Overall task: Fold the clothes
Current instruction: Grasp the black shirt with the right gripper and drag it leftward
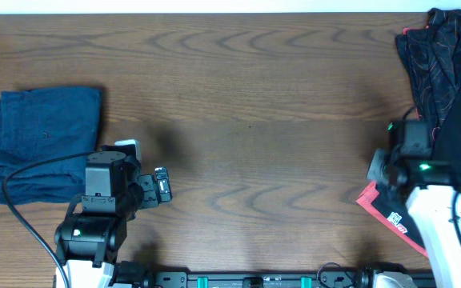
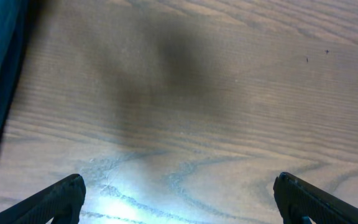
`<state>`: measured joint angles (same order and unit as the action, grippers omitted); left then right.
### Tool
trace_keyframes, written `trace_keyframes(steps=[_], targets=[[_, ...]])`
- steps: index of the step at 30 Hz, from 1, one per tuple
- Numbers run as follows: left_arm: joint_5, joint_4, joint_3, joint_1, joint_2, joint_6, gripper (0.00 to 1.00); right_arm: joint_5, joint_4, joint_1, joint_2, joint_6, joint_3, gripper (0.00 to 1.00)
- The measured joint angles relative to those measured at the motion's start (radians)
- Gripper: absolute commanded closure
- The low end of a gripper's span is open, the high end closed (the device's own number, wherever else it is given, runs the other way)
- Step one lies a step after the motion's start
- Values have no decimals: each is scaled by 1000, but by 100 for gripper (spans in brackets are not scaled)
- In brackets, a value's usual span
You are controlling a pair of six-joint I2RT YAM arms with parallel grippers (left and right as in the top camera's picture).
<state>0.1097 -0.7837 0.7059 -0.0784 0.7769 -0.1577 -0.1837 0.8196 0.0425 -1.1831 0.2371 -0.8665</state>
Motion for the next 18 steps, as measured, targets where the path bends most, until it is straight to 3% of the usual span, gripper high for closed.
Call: trace_keyframes(steps=[4,8,13,18], targets=[[0,-1,0,0,0,0,2,280,-12,-47,5,-146,-187,99],[0,0,0,0,0,0,2,487,-154,-197,10,-214,-252,99],[0,0,0,0,0,0,2,593,-291,-402,-28,-247,-253,99],[0,0,0,0,0,0,2,634,-409,-550,-186,-257,-254,99]])
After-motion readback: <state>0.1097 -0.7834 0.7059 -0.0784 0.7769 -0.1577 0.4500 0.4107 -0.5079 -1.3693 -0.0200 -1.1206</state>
